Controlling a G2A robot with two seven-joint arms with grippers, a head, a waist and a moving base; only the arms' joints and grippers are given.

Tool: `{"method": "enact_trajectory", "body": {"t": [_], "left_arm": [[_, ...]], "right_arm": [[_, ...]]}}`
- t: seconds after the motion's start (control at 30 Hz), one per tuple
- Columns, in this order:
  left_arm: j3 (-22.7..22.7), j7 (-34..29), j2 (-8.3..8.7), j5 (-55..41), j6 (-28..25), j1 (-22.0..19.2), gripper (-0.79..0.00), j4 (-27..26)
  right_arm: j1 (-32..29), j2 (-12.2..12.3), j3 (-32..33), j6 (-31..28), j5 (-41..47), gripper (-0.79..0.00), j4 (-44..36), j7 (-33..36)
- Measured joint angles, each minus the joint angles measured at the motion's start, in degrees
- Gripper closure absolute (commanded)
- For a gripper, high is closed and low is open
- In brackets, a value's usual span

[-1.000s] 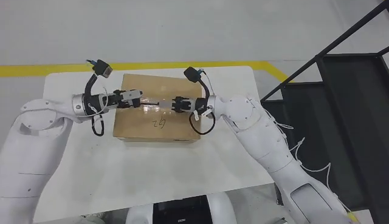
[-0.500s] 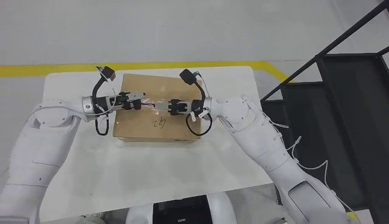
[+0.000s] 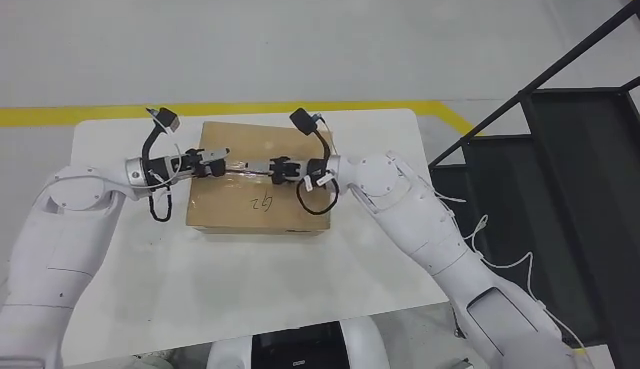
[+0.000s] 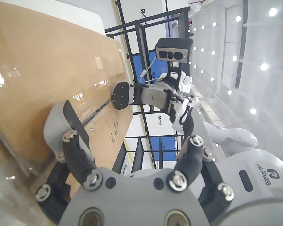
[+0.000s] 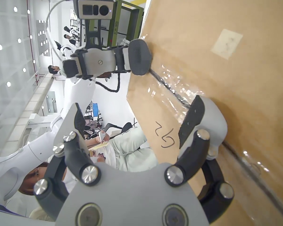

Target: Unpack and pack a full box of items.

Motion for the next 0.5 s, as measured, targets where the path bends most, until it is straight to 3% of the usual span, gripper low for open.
{"method": "enact_trajectory", "body": {"t": [0.23,0.5], "left_arm": [[-5.2,-0.4,1.61,2.2,2.0,2.7,-0.785,-2.5],[-9.9,-0.2,2.87,3.0,3.2,5.5,-0.785,-5.1]], "right_arm": [[-3.2,1.6,4.8,0.0,-1.1,-0.785,-2.7,1.7],[-9.8,3.9,10.9,1.0,-4.0,-0.785,-12.0,5.3]]}}
